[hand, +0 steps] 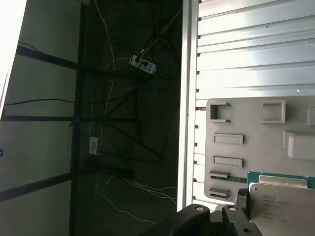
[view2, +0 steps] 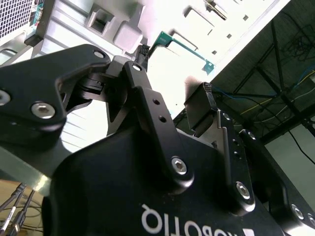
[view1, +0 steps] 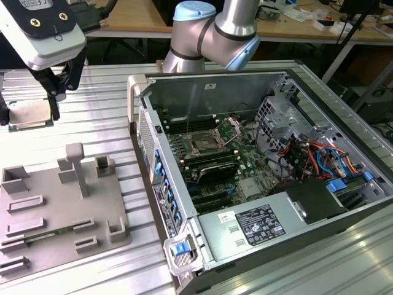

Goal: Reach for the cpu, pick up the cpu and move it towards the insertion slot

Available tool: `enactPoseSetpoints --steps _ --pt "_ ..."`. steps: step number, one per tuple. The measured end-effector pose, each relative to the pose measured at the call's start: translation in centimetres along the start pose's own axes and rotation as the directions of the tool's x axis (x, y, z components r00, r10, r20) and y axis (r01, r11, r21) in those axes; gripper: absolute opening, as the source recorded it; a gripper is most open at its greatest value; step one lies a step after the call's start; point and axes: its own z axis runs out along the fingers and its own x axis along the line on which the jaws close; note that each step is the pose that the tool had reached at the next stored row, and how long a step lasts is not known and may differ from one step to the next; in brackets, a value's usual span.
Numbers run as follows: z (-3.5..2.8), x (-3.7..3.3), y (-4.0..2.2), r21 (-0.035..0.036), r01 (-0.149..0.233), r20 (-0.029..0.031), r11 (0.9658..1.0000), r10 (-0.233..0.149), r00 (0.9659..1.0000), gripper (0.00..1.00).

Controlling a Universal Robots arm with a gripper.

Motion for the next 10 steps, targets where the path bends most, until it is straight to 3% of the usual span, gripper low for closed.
enactPoseSetpoints --steps 10 --pt "-0.03 -0.89 -0.06 0.0000 0.000 0.0000 1.0000 0.000 1.0000 0.55"
